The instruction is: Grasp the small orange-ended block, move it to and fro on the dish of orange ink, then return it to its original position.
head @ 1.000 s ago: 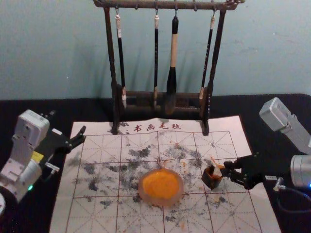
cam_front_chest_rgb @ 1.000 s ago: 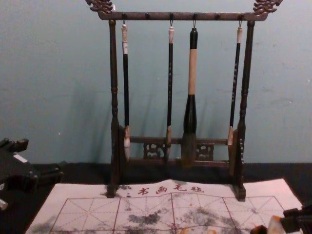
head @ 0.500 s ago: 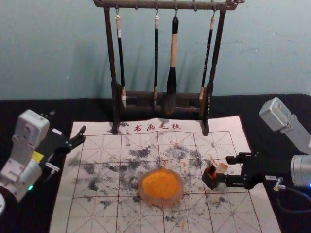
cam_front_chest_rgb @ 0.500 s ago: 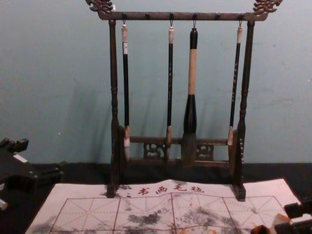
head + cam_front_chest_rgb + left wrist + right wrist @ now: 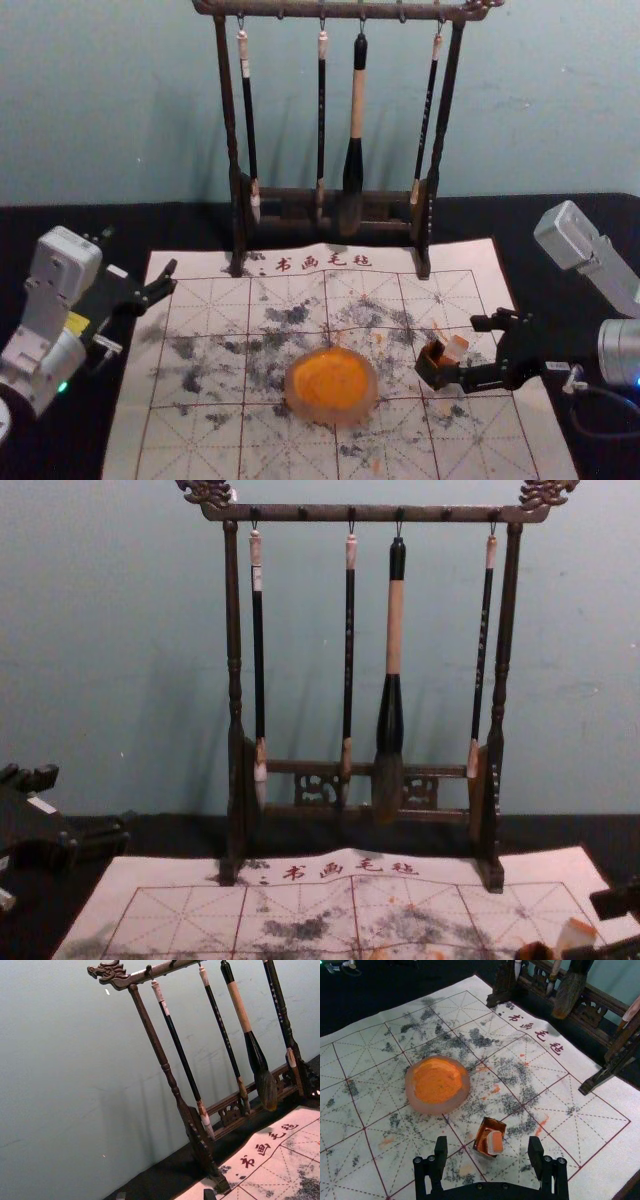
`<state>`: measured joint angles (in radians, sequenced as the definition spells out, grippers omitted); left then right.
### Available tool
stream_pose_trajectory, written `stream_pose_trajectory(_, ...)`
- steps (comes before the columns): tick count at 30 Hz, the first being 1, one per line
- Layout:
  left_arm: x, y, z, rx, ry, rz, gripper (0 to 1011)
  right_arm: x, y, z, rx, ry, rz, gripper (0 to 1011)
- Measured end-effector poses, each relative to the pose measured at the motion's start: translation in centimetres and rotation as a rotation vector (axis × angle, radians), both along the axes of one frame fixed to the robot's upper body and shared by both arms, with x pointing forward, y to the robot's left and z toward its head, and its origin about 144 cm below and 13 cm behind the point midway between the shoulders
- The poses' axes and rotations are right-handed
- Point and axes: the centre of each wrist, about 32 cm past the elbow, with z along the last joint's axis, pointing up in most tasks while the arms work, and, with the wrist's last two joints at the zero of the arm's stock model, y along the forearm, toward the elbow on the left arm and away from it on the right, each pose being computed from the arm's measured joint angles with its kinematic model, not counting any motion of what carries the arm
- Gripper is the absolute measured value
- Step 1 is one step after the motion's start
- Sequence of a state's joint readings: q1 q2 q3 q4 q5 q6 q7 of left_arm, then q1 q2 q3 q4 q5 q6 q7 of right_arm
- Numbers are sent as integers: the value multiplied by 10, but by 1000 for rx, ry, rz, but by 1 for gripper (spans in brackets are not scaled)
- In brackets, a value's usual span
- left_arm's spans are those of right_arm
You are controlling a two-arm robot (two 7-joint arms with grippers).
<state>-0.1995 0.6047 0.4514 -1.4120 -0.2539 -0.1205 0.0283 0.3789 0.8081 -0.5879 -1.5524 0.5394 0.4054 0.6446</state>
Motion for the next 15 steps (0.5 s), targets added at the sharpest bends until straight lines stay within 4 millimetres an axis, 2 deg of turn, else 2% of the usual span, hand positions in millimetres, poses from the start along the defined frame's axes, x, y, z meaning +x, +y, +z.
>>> stream_pose_trajectory(9,0,0,0,0,0,0,1001,-2,1,0,31,-37,-49,1000)
stream_pose_trajectory(15,0,0,0,0,0,0,1001,-17,9,-7,109,-242,-210,1000)
